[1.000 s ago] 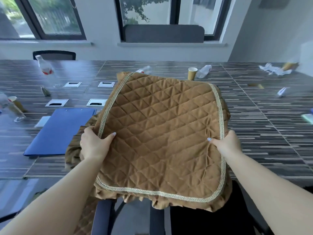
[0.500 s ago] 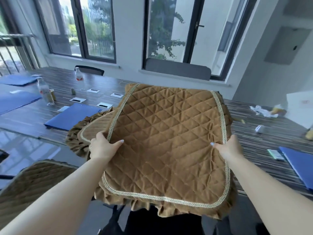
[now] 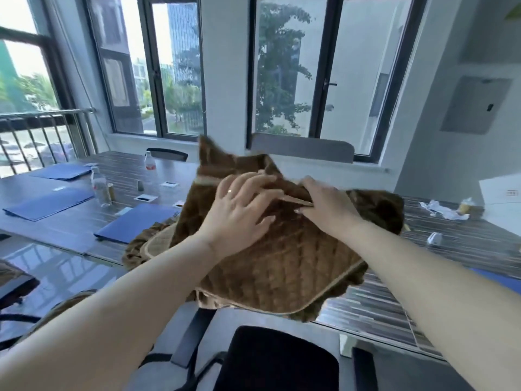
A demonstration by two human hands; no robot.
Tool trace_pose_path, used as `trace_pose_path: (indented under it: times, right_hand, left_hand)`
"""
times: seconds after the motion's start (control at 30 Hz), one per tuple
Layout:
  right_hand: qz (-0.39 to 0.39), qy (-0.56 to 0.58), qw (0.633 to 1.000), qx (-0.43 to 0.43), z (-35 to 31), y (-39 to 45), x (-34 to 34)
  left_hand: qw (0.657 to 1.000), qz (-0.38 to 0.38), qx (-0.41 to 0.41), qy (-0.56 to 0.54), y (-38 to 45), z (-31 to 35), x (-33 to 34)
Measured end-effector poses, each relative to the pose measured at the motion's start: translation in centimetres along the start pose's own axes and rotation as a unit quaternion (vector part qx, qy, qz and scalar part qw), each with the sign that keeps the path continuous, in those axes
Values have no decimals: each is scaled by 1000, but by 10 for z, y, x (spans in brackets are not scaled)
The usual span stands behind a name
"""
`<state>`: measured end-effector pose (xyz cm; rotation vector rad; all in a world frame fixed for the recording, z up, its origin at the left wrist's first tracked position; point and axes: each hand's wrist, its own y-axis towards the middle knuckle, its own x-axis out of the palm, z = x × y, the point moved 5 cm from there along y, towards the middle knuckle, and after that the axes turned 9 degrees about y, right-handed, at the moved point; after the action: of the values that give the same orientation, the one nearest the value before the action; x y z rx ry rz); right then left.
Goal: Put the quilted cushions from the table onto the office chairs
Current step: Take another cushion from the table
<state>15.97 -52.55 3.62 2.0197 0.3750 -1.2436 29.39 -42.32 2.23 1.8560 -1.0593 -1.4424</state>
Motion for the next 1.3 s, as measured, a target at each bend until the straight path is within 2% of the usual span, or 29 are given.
trace_pose_path:
  times: [0.07, 0.17, 0.27, 0.37, 0.47, 0.57, 0.63, 0.73, 0.8, 0.83, 0.87, 1.0, 1.1, 1.2, 1.3]
  right_hand:
    - [-10, -83, 995, -46, -15, 2, -4]
    - [37, -133, 986, -91, -24, 2, -10]
    - [105, -138, 976, -136, -23, -4, -14]
    - [131, -135, 972, -140, -10, -15, -10]
    - [124, -95, 987, -24, 33, -29, -7]
    - [103, -53, 980, 161, 91, -53, 0]
    - [95, 40, 943, 317, 131, -79, 13]
    - [90, 235, 836, 487, 181, -115, 51]
    - [101, 333, 779, 522, 198, -127, 75]
    - [110, 353, 764, 529, 202, -130, 81]
    - [119, 357, 756, 535, 202, -132, 84]
    - [165, 358, 737, 548, 203, -141, 82]
    - [187, 375, 733, 536, 204, -146, 85]
    - [171, 374, 729, 547, 203, -158, 95]
    - [134, 332, 750, 556, 206, -175, 110]
  left_hand:
    - [998, -64, 17, 18, 21, 14, -2]
    - [981, -180, -77, 8, 34, 12, 6]
    - [974, -198, -104, 39, 35, 11, 14]
    - [971, -182, -156, -25, 28, 17, 21]
    - [958, -160, -221, -88, 12, 13, 23]
    - [925, -155, -299, -177, -3, -7, 26]
    - [894, -118, -359, -240, -9, -21, 23]
    - [826, -54, -451, -335, -22, -40, 21]
    - [760, -28, -499, -415, -32, -48, 23]
    - [736, -22, -513, -442, -36, -51, 27]
    - [725, -21, -519, -452, -40, -52, 29]
    - [724, -30, -539, -429, -58, -58, 36]
    - [741, -62, -552, -378, -81, -62, 46]
    - [760, -126, -562, -301, -113, -58, 59]
    - [743, -177, -584, -274, -159, -53, 78]
